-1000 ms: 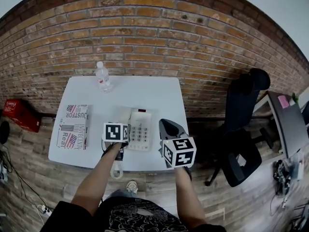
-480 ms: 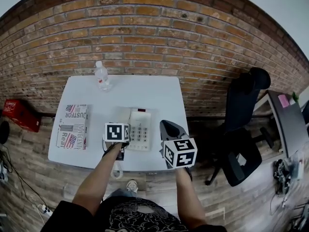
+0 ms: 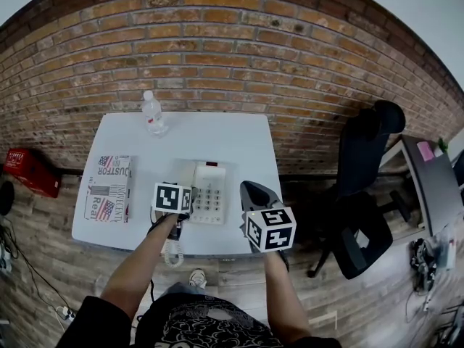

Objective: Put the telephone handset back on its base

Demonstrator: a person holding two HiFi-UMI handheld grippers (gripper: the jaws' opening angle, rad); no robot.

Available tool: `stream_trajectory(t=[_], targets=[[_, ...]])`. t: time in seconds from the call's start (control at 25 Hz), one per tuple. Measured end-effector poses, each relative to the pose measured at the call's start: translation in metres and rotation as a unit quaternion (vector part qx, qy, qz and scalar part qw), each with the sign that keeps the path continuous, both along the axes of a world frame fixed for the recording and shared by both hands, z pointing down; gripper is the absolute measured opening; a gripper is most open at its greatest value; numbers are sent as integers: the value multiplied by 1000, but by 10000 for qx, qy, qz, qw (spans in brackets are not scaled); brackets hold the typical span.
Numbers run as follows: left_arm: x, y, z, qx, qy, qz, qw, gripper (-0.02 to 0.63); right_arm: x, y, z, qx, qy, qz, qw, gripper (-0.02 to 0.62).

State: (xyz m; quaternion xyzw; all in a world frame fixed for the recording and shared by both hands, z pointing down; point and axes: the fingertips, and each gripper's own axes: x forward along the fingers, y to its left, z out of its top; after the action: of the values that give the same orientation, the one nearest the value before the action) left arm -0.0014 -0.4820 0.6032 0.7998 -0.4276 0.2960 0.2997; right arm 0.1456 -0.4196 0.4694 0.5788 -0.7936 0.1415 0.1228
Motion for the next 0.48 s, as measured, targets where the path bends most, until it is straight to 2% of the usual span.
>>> stream_trajectory(t=[0.2, 0.48], targets=[[-3, 3, -10, 89, 214, 7, 9997, 233, -1, 4, -1, -17, 31, -63, 10000, -2], [-11, 8, -40, 457, 397, 68, 9981, 233, -5, 10, -9, 60, 98, -143, 9998, -2]])
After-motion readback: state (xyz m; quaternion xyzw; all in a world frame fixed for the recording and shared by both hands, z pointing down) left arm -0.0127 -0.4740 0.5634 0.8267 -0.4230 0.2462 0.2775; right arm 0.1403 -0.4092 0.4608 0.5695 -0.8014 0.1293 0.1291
